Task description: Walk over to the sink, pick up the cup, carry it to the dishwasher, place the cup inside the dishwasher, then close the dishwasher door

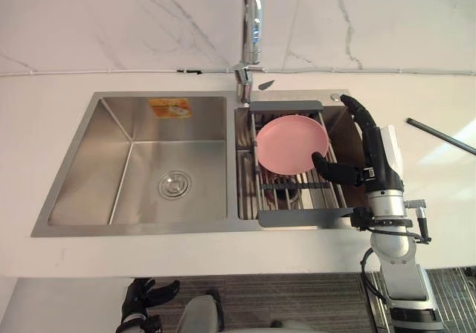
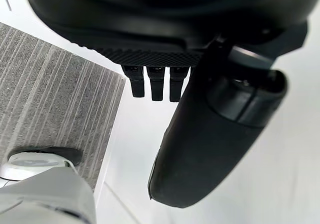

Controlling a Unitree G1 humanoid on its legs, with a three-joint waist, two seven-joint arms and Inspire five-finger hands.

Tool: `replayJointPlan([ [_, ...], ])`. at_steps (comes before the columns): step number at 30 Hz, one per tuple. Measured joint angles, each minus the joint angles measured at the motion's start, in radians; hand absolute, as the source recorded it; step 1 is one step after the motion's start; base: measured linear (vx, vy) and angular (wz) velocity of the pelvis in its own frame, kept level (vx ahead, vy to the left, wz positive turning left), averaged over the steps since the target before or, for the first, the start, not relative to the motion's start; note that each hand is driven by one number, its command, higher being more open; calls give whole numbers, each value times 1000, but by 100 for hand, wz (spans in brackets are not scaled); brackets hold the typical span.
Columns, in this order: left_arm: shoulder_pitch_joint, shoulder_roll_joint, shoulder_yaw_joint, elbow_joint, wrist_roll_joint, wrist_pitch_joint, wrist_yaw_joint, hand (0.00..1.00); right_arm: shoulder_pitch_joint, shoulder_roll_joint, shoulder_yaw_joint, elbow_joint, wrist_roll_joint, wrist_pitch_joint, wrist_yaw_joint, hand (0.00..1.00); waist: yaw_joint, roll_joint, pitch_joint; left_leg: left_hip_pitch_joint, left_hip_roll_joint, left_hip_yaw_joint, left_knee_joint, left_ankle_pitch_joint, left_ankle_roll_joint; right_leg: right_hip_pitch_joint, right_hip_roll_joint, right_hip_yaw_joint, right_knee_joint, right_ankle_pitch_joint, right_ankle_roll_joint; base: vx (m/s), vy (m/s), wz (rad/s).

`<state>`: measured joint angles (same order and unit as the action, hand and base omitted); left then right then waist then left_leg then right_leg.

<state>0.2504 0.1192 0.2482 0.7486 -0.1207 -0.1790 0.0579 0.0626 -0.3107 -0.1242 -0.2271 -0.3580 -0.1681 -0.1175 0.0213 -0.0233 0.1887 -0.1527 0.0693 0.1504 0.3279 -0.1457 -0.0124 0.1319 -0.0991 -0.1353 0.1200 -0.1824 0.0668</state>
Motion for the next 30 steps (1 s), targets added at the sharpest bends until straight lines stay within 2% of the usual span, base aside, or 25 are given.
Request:
replayJointPlan([
  [2, 5, -1, 0, 0, 2, 0, -12, 90, 24, -1, -8, 16, -9, 0, 12, 90, -10, 0, 0, 16, -1, 4, -48, 27, -2, -9, 3, 8, 0, 14, -3, 2, -27, -6],
  [7, 6, -7, 0, 0, 3, 0, -16, 90, 42, -1, -12, 18, -28, 1, 36, 90, -11, -1, -1, 48, -1, 6, -109, 61, -2, -12, 7, 23, -2, 40, -6, -2, -3, -1],
  [8, 6, 2, -1, 34, 3, -3, -20, 90, 87, -2, 16, 67, -28, -12, 53, 90, -13, 15, -42, 97, -34, -6, -398, 296, -8, -78, 8, 36, -40, 55, 0, 0, 0, 0],
  [13, 7, 1, -1, 34, 3, -3, -20, 90, 86, -2, 16, 67, -28, -12, 52, 90, -13, 12, -41, 102, -33, -6, -414, 301, -9, -79, 10, 34, -43, 55, 0, 0, 0, 0],
  [18, 8, 1, -1, 32, 3, -3, -19, 90, 55, 0, 15, 67, -28, -6, 47, 90, -12, -11, -38, 102, -35, -12, -415, 304, -5, -74, 9, 24, -51, 55, 0, 0, 0, 2],
  [20, 10, 0, -1, 31, 2, -2, -19, 90, 14, 0, 13, 67, -28, 8, 36, 90, -7, -28, -38, 102, -37, -18, -415, 304, -5, -68, 9, 17, -57, 55, 0, 0, 0, 8],
  [26, 9, 0, -3, 31, 2, -1, -16, 90, -123, -4, 11, 67, -28, 12, -10, 90, 22, -60, -41, 102, -42, -30, -415, 304, -4, -58, 6, 10, -67, 55, 0, 17, -1, 6],
  [30, 10, 0, -6, 31, 2, 1, -14, 90, -145, -33, 16, 72, -28, 10, -10, 90, 35, -64, -41, 101, -45, -31, -415, 303, -3, -57, 2, 9, -68, 55, 1, 4, -1, 1],
])
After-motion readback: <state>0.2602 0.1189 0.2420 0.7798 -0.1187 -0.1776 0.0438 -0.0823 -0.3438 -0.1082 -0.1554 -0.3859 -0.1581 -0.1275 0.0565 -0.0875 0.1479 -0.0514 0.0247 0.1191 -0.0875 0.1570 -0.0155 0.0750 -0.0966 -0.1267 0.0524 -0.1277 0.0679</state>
